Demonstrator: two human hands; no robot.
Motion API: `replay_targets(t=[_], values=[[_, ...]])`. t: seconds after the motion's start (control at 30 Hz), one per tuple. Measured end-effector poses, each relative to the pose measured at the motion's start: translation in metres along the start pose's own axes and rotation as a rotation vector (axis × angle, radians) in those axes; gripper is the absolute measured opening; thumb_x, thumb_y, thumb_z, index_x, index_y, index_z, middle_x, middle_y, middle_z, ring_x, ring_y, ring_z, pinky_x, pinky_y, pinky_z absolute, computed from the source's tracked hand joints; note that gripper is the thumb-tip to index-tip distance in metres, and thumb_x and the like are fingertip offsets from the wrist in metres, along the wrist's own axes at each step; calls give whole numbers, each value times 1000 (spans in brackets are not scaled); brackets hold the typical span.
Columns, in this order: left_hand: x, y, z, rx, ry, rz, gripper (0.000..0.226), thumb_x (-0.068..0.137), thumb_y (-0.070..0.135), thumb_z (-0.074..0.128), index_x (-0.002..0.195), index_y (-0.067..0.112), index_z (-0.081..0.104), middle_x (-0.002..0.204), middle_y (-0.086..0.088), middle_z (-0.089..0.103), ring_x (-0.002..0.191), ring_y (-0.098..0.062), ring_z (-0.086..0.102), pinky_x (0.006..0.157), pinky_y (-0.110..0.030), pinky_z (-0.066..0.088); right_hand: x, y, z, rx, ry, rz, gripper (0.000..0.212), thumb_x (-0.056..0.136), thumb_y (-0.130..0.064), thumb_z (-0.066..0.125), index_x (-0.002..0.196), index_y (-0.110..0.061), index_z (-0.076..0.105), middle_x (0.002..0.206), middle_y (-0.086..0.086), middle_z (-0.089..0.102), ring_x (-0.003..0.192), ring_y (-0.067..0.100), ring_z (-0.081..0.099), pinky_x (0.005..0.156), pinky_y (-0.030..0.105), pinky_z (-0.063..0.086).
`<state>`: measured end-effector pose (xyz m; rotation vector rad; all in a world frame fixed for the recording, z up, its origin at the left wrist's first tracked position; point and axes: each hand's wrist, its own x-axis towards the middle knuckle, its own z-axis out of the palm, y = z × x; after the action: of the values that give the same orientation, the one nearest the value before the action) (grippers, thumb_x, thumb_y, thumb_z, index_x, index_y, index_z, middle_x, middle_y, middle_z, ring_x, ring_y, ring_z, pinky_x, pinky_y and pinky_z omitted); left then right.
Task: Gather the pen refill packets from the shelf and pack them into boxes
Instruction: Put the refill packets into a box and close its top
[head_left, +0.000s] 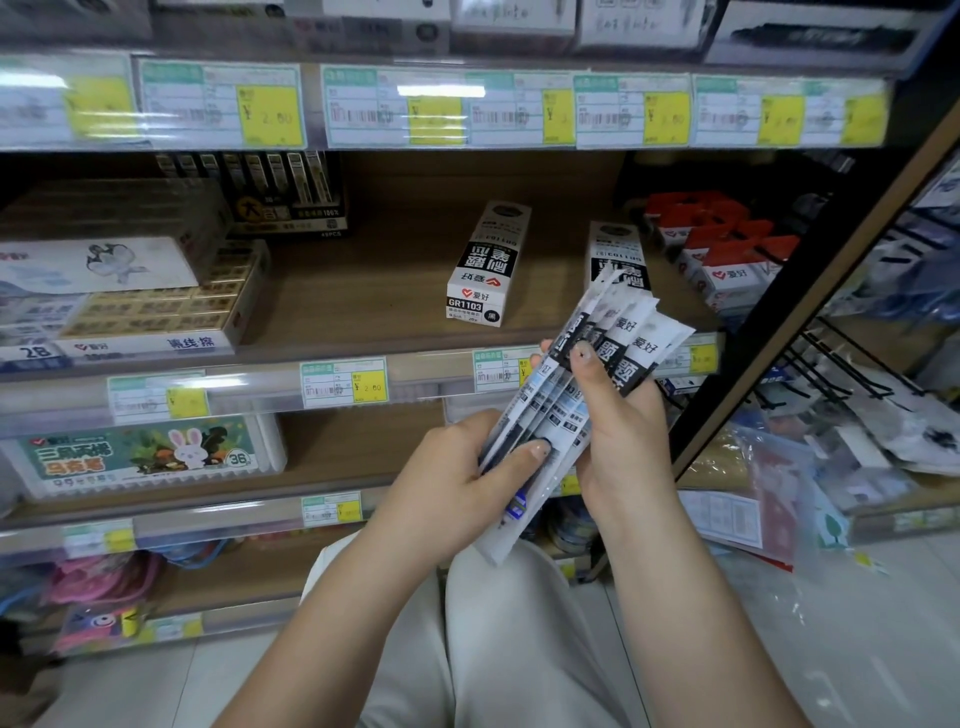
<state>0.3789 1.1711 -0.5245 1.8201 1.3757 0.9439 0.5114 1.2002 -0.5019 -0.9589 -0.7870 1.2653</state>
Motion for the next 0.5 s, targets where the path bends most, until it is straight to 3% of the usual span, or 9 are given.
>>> replay_targets(t=[0.1, 0.37, 0.5], values=[[-1, 1, -1, -26, -13, -5, 59, 69, 65, 47, 86, 10, 62, 74, -5, 67, 68, -18, 61, 64, -38, 46, -1, -1, 1, 10, 11, 3, 74, 58, -41, 75, 123, -10, 57, 115, 12, 68, 104, 26, 66, 88, 44, 55], [-1, 3, -5, -74, -16, -37, 26, 74, 46, 62, 72, 20, 60, 66, -2, 65, 56, -8, 53, 54, -25, 41, -4, 0, 2, 17, 24, 5, 70, 65, -36, 76, 126, -9, 55, 117, 12, 67, 107, 26, 65, 91, 48, 52], [-1, 3, -6, -99, 13, -20, 28, 74, 47, 61, 76, 19, 58, 66, -5, 64, 56, -7, 53, 54, -25, 41, -4, -2, 2, 24, 24, 13, 61, 70, -30, 69, 126, -9, 55, 117, 10, 67, 106, 25, 65, 89, 44, 54]])
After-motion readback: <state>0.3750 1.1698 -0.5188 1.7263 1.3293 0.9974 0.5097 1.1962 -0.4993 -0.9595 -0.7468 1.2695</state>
